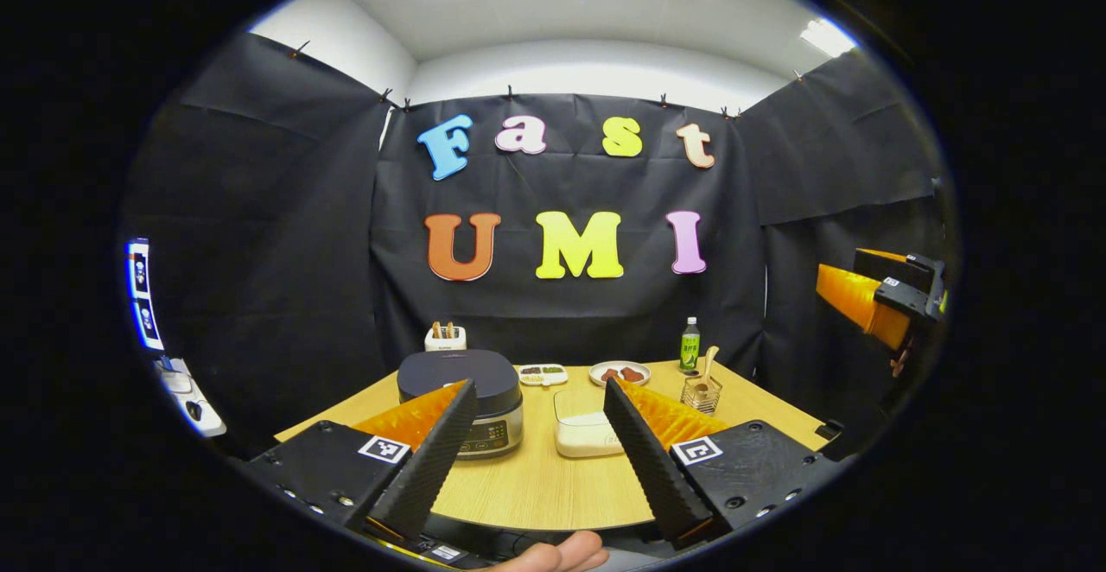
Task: Close the left gripper, press the button to open the rice cooker; take a wooden spoon from the chopstick holder with the right hand, scoop a spoonful of rice and pour it into the rice cooker, then put the wooden spoon back into the chopstick holder.
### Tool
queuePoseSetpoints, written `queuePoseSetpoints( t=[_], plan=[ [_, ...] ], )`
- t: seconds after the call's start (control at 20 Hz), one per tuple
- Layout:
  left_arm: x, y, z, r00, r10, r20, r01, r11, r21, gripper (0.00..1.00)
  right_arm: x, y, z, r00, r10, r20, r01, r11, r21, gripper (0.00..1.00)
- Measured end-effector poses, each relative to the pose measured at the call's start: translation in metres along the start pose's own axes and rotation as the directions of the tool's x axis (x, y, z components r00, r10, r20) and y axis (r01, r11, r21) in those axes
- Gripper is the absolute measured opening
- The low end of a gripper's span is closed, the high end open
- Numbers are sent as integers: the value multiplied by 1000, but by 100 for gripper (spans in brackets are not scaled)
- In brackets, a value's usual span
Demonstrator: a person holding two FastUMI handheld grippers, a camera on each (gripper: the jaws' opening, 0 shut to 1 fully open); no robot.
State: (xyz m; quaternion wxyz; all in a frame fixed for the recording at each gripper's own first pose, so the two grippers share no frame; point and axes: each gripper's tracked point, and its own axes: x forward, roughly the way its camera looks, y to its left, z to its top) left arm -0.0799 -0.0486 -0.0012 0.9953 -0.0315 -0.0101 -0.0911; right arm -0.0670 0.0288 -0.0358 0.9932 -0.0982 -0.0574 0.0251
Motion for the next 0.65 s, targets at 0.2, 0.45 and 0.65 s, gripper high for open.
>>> queuePoseSetpoints(
  t=[0.2, 0.45, 0.65],
  plan=[
    [-15, -5, 18, 999, -6, 39, 7, 1000, -10, 95, -2, 10, -9, 994, 57, -90, -51, 997, 63, 100],
    [-22, -6, 28, 999, -20, 50, 22, 998, -52, 95, 5, -6, -34, 963, 80, -258, -18, 972, 234, 100],
    [-26, -3, 31, 999, 3, 40, 0, 997, -79, 94, 7, -26, -43, 944, 47, -327, 57, 951, 303, 100]
  ],
)
